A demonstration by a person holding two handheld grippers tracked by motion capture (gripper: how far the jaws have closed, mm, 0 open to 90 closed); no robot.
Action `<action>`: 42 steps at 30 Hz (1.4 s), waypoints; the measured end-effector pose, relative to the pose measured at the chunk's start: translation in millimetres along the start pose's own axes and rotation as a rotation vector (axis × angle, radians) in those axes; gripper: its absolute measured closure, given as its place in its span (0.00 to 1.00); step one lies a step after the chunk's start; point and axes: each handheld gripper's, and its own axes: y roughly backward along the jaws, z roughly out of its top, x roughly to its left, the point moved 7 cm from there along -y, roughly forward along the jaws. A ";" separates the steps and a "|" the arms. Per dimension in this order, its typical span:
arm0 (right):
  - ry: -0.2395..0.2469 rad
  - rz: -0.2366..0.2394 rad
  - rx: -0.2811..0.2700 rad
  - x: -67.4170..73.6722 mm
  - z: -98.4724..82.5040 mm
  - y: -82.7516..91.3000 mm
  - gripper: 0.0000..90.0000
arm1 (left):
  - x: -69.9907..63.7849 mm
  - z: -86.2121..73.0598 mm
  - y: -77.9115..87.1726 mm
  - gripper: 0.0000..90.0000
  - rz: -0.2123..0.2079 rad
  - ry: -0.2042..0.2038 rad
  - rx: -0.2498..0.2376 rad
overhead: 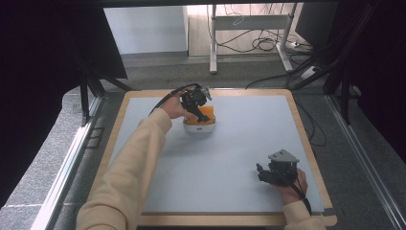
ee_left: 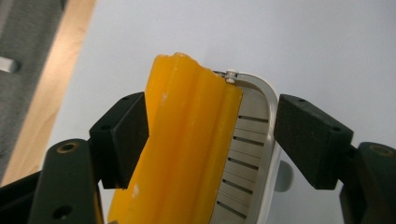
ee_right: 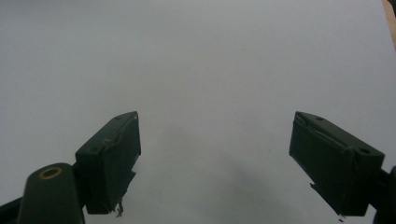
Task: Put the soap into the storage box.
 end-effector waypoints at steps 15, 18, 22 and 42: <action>0.005 0.006 -0.013 1.1 0.9 1.2 0.18 | -9.1 -7.2 40.0 0.25 0.083 0.183 -0.135; 0.002 -0.001 -0.016 -1.0 0.9 0.7 0.18 | -21.3 -21.7 53.9 0.23 0.066 0.225 -0.185; -0.002 -0.005 -0.011 -1.9 0.2 0.8 0.18 | -38.7 -41.4 68.3 0.22 0.075 0.266 -0.246; -0.021 -0.045 0.001 -9.4 -3.4 1.6 0.18 | -137.9 -145.6 94.0 0.23 0.155 0.429 -0.269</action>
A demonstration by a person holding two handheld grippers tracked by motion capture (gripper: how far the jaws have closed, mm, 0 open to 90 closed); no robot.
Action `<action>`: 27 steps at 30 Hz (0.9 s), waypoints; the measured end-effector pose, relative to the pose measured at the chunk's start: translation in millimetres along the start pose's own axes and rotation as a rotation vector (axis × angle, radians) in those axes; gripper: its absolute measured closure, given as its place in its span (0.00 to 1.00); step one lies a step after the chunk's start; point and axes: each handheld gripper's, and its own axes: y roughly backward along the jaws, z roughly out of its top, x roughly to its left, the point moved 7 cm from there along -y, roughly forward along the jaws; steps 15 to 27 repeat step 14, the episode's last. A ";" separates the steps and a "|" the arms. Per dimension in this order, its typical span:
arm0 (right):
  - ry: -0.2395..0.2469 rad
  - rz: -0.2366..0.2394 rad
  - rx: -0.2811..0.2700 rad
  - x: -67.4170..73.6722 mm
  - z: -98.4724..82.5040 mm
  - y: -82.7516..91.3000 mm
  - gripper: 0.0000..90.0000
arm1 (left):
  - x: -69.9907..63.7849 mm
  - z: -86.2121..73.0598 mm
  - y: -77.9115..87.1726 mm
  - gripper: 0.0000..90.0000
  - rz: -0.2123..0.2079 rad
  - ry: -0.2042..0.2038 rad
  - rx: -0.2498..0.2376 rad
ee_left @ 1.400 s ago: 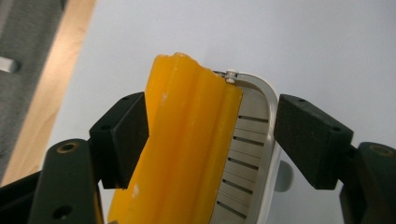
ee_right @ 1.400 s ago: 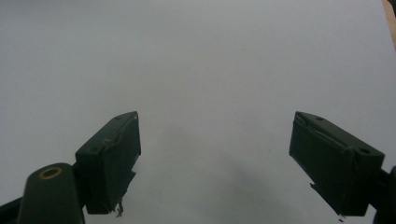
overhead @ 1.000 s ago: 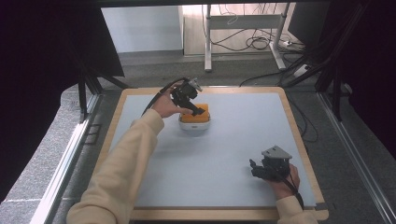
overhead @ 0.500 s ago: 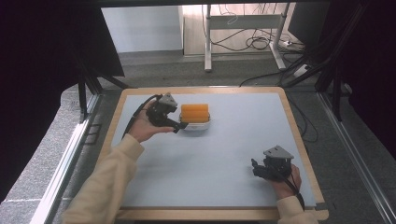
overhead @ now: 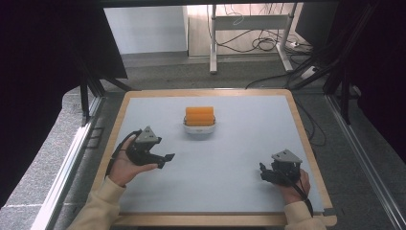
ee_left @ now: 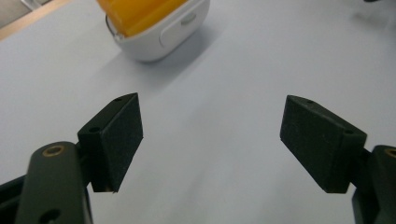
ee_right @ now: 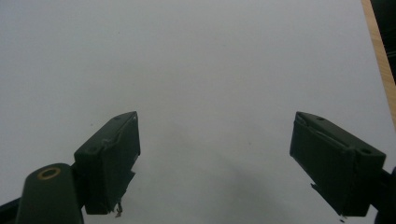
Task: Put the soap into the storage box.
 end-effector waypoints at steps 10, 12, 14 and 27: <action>0.002 -0.002 -0.029 -4.4 4.1 0.4 0.19 | 6.4 -13.7 7.6 0.23 0.032 0.028 0.015; -0.001 0.001 -0.032 -4.5 4.5 -0.6 0.19 | 6.6 -13.8 7.3 0.22 0.027 0.034 0.019; 0.000 0.002 -0.033 -4.4 4.1 -2.5 0.19 | 7.5 -14.0 6.9 0.22 0.030 0.031 0.022; 0.000 0.002 -0.033 -4.4 4.1 -2.5 0.19 | 7.5 -14.0 6.9 0.22 0.030 0.031 0.022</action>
